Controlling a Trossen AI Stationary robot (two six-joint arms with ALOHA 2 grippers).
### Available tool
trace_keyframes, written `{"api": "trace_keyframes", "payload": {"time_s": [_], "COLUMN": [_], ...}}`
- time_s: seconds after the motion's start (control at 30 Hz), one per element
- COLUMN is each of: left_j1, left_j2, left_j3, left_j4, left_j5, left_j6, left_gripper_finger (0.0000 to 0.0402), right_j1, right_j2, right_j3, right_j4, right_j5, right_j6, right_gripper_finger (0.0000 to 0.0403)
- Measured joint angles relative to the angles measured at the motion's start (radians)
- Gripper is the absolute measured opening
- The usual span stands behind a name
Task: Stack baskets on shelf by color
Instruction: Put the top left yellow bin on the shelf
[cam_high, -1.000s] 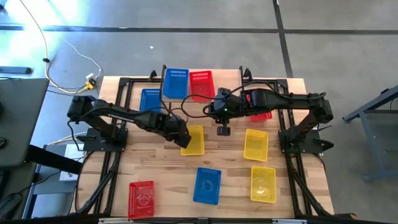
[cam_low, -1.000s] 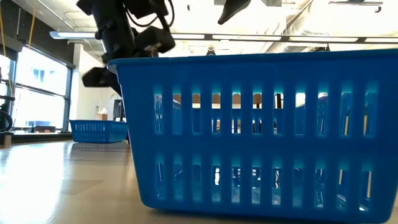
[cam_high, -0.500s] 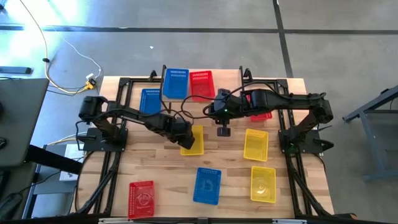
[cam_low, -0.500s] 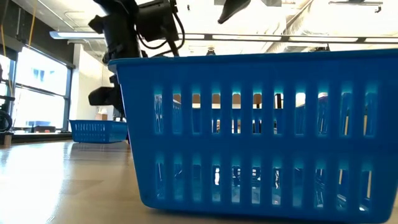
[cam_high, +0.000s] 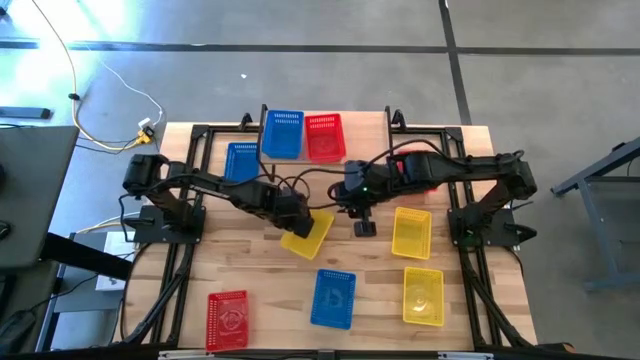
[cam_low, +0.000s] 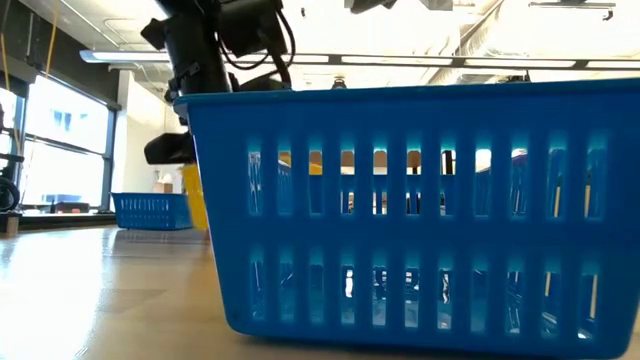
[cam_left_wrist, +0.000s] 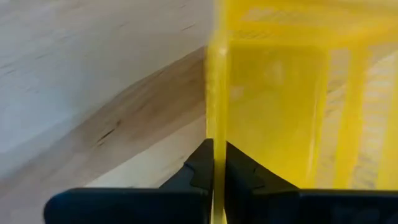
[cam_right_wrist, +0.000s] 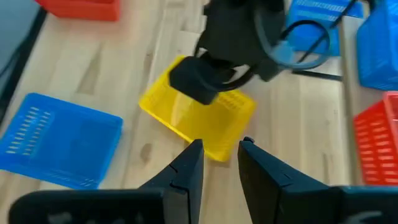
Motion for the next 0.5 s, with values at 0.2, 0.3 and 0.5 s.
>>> {"api": "trace_keyframes", "payload": {"time_s": [0.2,0.3,0.5], "left_j1": [-0.011,-0.023,-0.051], "left_j2": [-0.064,-0.093,-0.119], "left_j3": [0.000,0.017,0.128], "left_j4": [-0.001,-0.017,-0.071], "left_j5": [-0.004,-0.013,-0.080], "left_j6": [-0.073,-0.094,-0.110], "left_gripper_finger": [0.0003,0.0002,0.0001], "right_j1": [0.026,0.044,0.083], "right_j2": [0.000,0.000,0.000], "right_j3": [0.000,0.000,0.000], "right_j4": [0.019,0.027,0.098], "right_j5": [-0.059,-0.065,-0.065], "right_j6": [0.056,0.070,0.048], "right_gripper_finger": [0.0087,0.0087,0.0087]}}
